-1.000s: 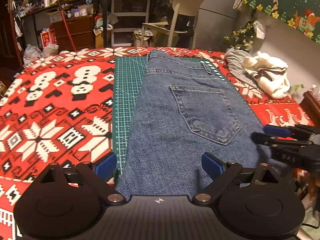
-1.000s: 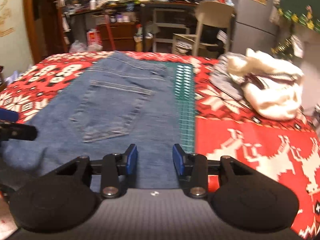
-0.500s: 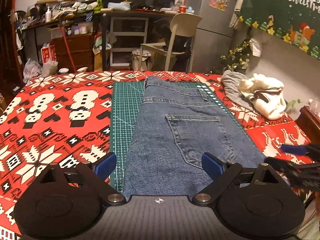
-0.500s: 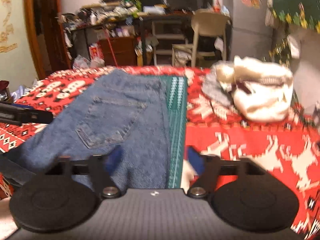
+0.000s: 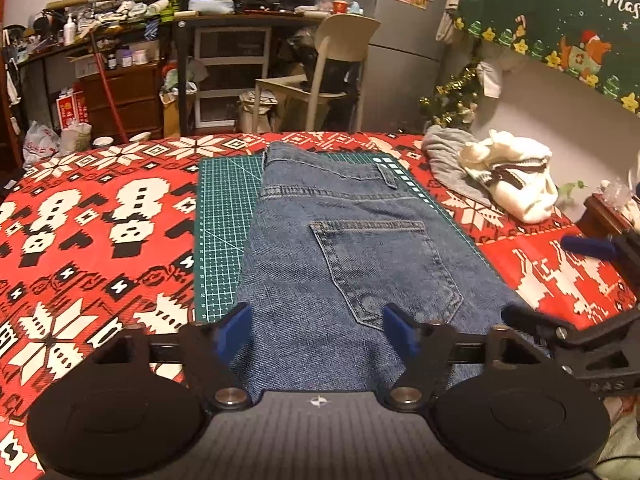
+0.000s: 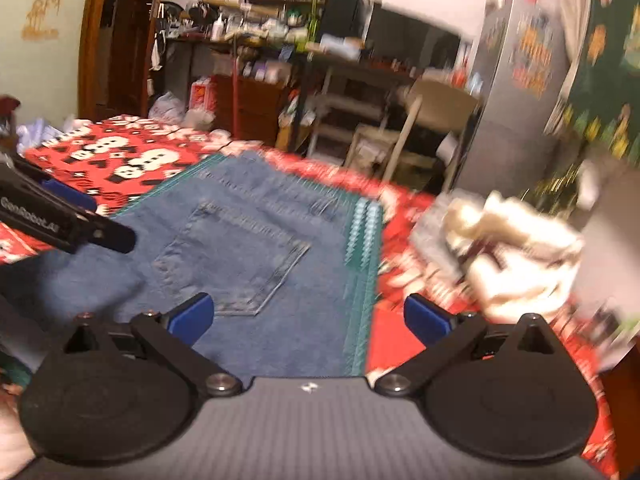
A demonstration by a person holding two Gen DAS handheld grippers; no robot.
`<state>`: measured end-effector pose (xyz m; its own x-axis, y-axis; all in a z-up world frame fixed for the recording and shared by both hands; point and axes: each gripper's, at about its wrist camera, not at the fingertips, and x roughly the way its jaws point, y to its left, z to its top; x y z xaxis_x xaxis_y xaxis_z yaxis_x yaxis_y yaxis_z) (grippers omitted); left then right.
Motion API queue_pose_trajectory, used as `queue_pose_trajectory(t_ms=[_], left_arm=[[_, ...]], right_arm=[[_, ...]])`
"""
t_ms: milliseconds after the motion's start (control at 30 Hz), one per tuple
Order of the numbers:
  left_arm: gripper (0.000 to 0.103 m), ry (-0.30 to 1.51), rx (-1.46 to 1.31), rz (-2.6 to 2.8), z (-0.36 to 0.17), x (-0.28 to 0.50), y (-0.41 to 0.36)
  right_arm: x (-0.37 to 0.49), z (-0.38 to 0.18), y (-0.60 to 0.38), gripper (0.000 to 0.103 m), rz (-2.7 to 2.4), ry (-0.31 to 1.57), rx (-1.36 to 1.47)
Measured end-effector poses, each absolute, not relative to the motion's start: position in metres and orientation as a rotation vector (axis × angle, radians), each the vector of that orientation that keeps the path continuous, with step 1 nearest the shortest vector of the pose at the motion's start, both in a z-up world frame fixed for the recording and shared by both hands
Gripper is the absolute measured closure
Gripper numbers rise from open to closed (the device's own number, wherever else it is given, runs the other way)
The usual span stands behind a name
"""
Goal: Fold clothes
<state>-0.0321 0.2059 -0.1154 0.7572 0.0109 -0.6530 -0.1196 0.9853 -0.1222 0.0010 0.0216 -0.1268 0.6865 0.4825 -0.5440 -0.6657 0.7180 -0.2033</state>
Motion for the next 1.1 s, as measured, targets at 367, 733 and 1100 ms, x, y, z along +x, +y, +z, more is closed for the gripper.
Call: queue_pose_trajectory(t_ms=[367, 733, 1100], left_arm=[[0.060, 0.734, -0.173, 0.079, -0.119, -0.030, 0.217], [0.098, 0.785, -0.150, 0.032, -0.118, -0.002, 0.234], [0.099, 0.857, -0.165, -0.022, -0.134, 0.036, 0.240]], right_arm=[[0.028, -0.120, 0.020, 0.010, 0.657, 0.544, -0.332], [0.074, -0.101, 0.023, 0.073, 0.701, 0.690, -0.243], [0.119, -0.116, 0.046, 0.073, 0.699, 0.790, -0.229]])
